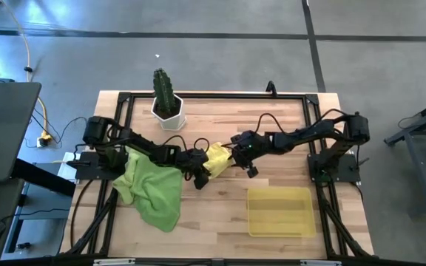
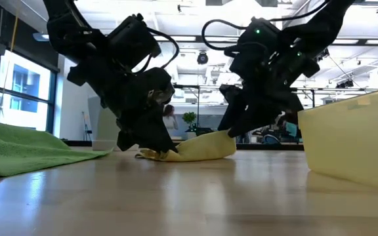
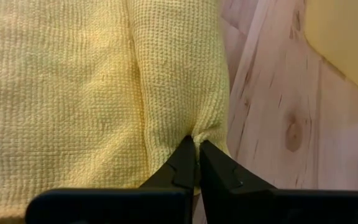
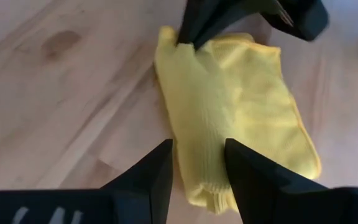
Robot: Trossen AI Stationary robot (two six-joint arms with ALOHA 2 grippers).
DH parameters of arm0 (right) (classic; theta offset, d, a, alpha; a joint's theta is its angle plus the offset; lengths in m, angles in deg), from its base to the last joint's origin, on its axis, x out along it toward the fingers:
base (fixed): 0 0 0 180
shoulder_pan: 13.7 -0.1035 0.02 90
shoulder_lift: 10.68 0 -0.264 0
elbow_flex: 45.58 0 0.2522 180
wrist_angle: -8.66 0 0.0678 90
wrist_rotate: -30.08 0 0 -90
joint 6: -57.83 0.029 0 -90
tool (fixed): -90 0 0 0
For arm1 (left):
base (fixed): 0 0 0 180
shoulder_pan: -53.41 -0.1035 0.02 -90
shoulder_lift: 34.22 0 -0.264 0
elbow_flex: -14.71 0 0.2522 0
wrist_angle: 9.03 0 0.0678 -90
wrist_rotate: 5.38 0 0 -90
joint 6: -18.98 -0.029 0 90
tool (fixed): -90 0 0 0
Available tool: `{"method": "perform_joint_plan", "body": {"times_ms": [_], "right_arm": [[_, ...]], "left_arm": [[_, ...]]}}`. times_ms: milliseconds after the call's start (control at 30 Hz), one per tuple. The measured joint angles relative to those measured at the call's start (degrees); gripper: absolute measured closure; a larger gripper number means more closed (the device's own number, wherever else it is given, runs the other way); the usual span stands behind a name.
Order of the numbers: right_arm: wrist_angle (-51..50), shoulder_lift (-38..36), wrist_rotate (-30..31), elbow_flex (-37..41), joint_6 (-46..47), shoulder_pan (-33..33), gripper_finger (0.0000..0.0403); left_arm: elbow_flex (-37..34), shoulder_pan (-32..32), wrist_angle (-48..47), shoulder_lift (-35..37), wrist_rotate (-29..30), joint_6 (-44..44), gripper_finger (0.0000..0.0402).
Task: Roll microfiber towels into tight, uniform cylinder then place into a basket
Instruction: Roll the yellow towel
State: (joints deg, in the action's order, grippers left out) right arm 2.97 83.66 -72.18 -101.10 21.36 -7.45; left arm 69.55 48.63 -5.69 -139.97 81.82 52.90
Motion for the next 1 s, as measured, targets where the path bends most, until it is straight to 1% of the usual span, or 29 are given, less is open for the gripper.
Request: {"method": "perform_joint_plan", "body": {"times_ms": [533,667,767,867,1000], "right_arm": [[1.1,0.0,0.3,0.0,0.5,-5.1,0.0265],[2.4,-0.1,3.4,0.0,0.4,-6.7,0.0265],[1.5,-0.2,4.5,0.0,0.5,-7.0,0.0265],[1.0,-0.2,7.7,0.0,0.7,-6.1,0.0265],[1.0,-0.2,8.9,0.0,1.1,-4.3,0.0265]], "left_arm": [[0.0,-0.2,0.1,0.0,0.0,0.0,0.0400],[0.0,-0.2,0.1,0.0,-0.5,0.0,0.0400],[0.0,-0.2,0.1,0.0,-0.6,0.0,0.0400],[0.0,-0.2,0.1,0.0,-0.7,0.0,0.0400],[0.0,-0.2,0.1,0.0,-0.8,0.0,0.0400]]}}
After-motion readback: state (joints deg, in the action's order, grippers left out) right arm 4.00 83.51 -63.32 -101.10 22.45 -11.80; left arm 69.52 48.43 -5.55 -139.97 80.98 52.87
